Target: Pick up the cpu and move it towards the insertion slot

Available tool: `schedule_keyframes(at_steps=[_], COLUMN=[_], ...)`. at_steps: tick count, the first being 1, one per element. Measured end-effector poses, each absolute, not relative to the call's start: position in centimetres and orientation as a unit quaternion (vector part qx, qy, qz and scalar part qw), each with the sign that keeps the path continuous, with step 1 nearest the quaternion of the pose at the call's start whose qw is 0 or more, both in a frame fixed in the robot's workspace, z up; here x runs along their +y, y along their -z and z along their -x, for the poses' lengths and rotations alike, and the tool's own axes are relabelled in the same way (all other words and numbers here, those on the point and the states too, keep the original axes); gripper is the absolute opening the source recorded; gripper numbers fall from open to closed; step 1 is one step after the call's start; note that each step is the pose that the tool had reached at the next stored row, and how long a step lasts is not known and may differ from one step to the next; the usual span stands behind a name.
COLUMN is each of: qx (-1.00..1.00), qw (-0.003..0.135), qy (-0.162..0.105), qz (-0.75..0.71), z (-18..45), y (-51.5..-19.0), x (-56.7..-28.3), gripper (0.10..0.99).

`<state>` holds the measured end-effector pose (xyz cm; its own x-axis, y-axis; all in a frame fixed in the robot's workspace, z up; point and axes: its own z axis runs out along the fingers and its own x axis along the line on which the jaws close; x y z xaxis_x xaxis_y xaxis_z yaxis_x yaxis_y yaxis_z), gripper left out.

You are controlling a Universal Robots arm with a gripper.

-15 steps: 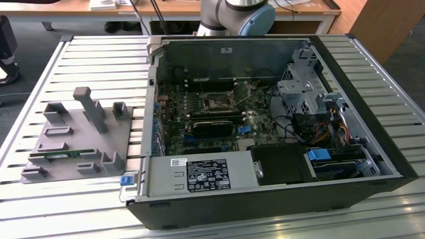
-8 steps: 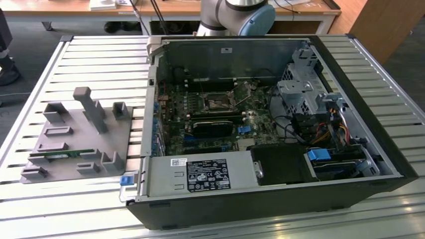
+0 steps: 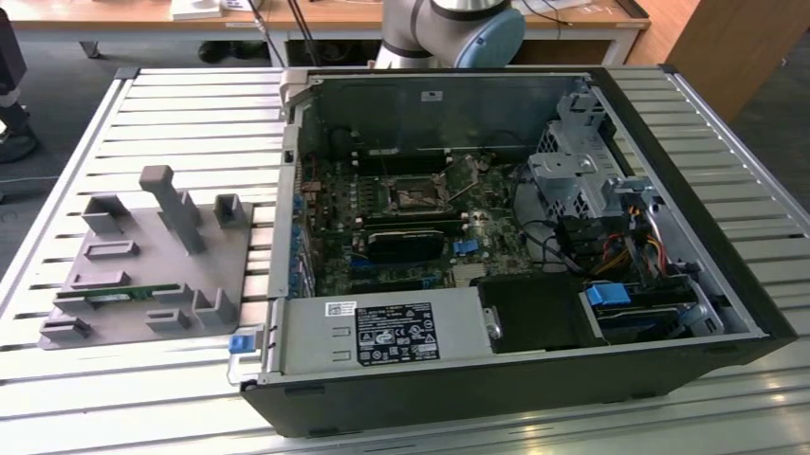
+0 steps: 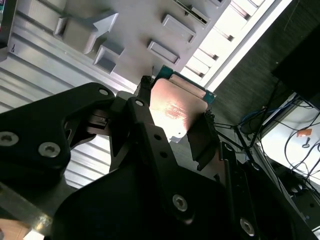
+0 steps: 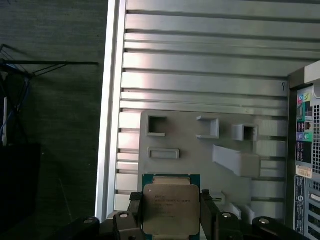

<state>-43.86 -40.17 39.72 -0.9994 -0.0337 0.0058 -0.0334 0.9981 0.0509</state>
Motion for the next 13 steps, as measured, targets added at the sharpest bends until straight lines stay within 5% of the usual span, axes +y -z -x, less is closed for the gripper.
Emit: schedule_keyframes(at_steps=[13], qx=[-1.000], qw=[0.003], qy=[0.025], qz=[-0.017], z=[41.9], y=[-39.7], x=[-40.2], gripper=[0.541])
